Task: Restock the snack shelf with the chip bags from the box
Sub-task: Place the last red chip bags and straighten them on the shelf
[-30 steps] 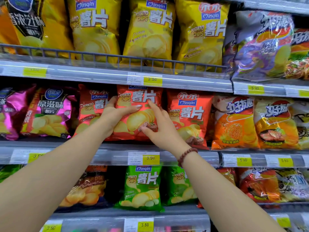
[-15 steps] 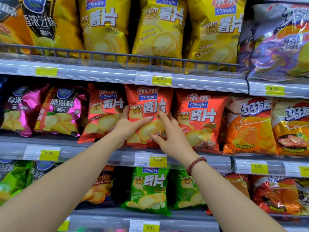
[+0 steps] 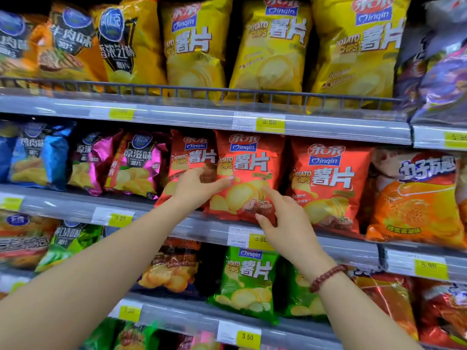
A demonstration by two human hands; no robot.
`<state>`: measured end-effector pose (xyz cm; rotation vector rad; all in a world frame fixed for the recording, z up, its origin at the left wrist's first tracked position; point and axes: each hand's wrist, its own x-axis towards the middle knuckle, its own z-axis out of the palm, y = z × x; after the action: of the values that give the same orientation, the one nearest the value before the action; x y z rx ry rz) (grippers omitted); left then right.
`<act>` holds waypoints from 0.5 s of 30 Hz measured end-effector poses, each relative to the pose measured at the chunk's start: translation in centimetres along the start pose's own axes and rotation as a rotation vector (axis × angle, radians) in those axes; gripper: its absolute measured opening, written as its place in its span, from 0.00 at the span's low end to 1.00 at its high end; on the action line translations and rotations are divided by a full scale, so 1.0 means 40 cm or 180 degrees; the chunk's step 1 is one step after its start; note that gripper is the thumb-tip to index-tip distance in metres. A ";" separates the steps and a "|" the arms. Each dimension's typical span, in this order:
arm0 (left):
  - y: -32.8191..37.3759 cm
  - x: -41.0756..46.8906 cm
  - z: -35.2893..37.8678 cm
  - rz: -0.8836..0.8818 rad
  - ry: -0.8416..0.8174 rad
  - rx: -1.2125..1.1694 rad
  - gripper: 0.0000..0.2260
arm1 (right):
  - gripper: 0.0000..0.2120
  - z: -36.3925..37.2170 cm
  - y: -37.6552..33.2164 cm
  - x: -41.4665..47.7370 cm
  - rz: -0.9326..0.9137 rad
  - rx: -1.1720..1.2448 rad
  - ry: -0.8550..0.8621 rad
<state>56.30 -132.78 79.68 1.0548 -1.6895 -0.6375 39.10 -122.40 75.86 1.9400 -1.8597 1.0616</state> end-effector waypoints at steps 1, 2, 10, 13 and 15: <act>-0.005 -0.003 -0.021 0.0055 0.0147 -0.0029 0.18 | 0.26 0.003 -0.007 -0.012 -0.0039 -0.0172 0.0252; -0.013 -0.001 -0.045 0.0122 0.0309 -0.0087 0.15 | 0.23 0.006 -0.018 -0.020 -0.0138 -0.0296 0.0554; -0.113 0.066 -0.197 0.0077 0.0375 0.0906 0.36 | 0.16 0.075 -0.220 0.045 -0.1065 0.0778 0.0577; -0.149 0.092 -0.212 0.0231 -0.0169 0.1047 0.42 | 0.22 0.141 -0.291 0.131 -0.0602 0.0955 -0.0159; -0.171 0.121 -0.204 0.0491 -0.0407 0.1158 0.40 | 0.23 0.191 -0.329 0.201 -0.0183 0.0964 -0.0406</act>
<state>65.71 -139.73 79.37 1.1381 -2.0275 -0.3082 53.32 -131.32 79.59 2.2626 -1.7779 1.2929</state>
